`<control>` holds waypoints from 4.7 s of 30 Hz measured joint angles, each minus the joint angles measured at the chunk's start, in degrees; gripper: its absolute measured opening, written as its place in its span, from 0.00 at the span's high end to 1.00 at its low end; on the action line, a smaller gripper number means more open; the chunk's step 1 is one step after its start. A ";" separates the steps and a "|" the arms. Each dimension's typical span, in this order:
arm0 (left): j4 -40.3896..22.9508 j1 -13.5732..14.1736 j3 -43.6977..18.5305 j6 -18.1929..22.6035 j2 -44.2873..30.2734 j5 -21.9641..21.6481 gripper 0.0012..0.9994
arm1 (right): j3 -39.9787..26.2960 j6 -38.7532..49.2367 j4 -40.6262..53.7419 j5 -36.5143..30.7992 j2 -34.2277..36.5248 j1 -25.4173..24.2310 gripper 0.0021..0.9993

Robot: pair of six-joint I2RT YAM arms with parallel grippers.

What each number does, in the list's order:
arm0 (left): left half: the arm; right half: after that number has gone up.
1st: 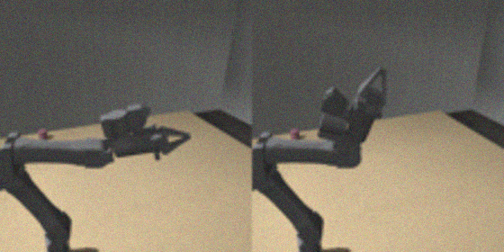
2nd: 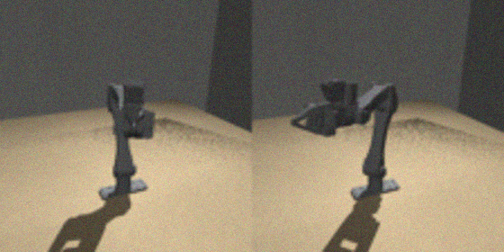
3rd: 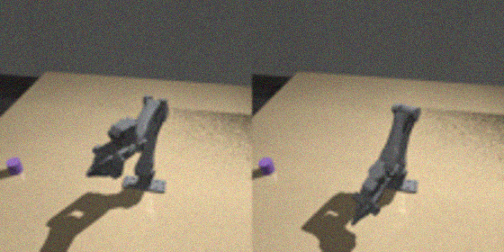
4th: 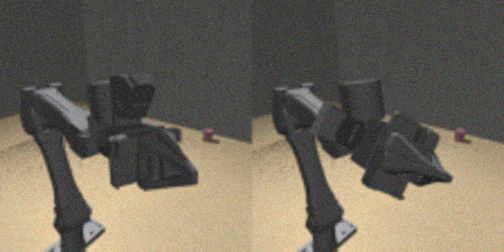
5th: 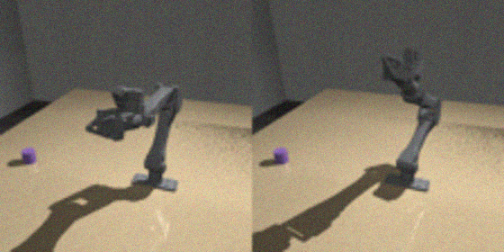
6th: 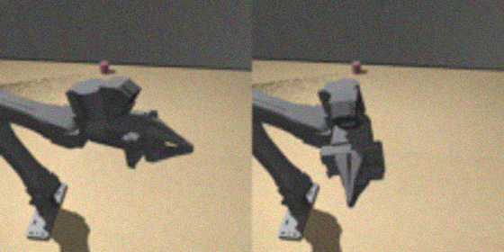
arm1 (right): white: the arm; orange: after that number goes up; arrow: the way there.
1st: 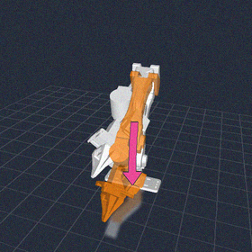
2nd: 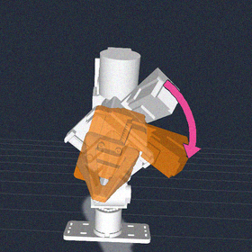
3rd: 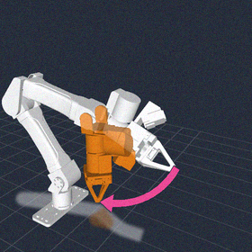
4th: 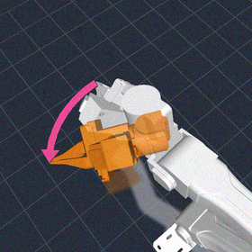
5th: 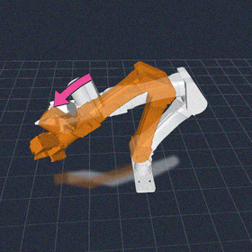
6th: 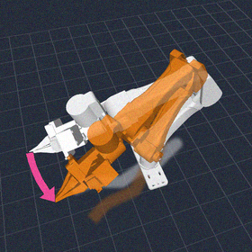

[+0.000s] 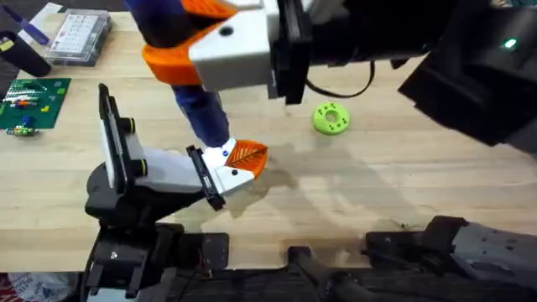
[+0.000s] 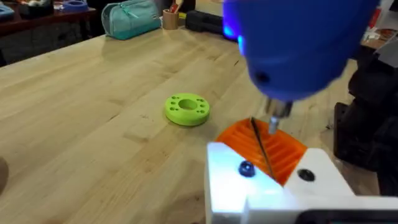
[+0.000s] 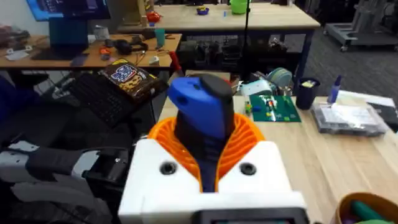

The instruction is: Pick up the gripper from the table and insert it into the empty holder that is missing its gripper. Then pick up a screw, insert it into the mounting hole, and use the screwdriver to tighten it. Finally, clean up the table by picking up the vegetable and placing it into the bucket.

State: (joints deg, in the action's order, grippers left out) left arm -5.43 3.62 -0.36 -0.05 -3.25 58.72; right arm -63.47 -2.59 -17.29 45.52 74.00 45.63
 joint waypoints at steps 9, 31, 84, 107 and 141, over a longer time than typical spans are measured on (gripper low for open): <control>0.00 0.00 0.00 0.00 0.00 0.00 0.99 | 2.46 -0.87 -2.10 0.04 0.00 0.00 0.92; 0.00 0.00 0.00 0.00 0.00 0.00 0.99 | 3.35 -0.25 -3.20 0.04 0.02 0.00 0.92; -0.13 0.00 0.00 -0.45 -0.07 0.23 0.99 | 3.29 1.36 -2.34 0.39 2.99 -0.04 0.92; -0.20 0.00 0.00 -0.87 -0.07 0.63 0.99 | 4.07 1.31 -2.50 1.02 2.47 -0.04 0.92; -0.38 0.00 0.00 -1.49 -0.94 1.76 0.99 | 6.68 2.16 -3.17 2.37 0.82 -0.15 0.92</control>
State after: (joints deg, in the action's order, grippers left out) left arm -5.81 3.62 -0.36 -1.54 -4.19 60.48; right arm -56.79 -0.44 -20.47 47.89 74.82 45.47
